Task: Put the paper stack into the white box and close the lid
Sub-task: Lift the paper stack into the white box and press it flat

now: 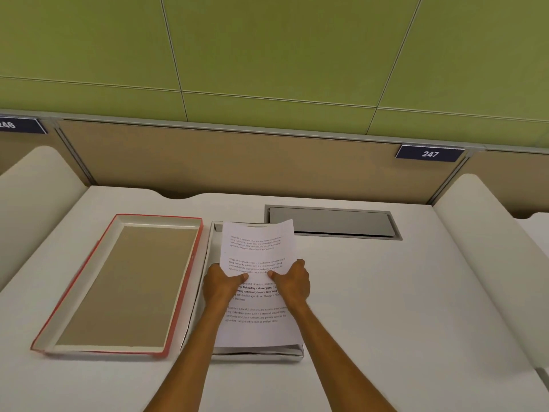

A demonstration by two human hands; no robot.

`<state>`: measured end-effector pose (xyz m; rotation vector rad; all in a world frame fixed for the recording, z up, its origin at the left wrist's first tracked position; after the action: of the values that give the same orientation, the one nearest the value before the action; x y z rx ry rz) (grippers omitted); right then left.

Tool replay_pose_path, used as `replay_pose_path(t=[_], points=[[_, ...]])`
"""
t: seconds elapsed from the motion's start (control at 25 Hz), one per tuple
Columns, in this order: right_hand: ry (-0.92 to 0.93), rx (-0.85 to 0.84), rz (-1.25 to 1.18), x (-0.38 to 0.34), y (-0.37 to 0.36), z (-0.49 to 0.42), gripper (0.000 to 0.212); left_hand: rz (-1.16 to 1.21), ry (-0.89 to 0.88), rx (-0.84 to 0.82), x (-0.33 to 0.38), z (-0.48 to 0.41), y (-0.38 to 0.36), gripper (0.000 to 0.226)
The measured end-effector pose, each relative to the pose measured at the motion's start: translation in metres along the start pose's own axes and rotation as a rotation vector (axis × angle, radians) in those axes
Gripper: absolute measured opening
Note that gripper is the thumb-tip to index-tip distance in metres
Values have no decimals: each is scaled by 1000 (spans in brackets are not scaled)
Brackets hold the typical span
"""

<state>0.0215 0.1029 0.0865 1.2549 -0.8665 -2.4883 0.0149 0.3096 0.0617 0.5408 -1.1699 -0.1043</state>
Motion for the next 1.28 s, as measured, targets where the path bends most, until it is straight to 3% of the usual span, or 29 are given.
replay_pose_path(t=[0.44,1.28], points=[[26,-3,24,-3,-48,-18,62,-46,21,-28,-20,-28,11,45],[54,18,74,7,-68,-43,50,-13,29,-36,-32,-44,-1,37]])
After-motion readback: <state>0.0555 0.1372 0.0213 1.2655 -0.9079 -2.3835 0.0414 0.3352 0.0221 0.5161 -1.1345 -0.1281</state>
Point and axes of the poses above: each hand's wrist, its own z-axis away from the middle knuckle, its own y-axis out of the back of the hand, x = y × z, the point moved 6 cm from there along -z, towards the middle knuckle, and after that the axes turned 9 degrees about -y, right-handed, at the moved point
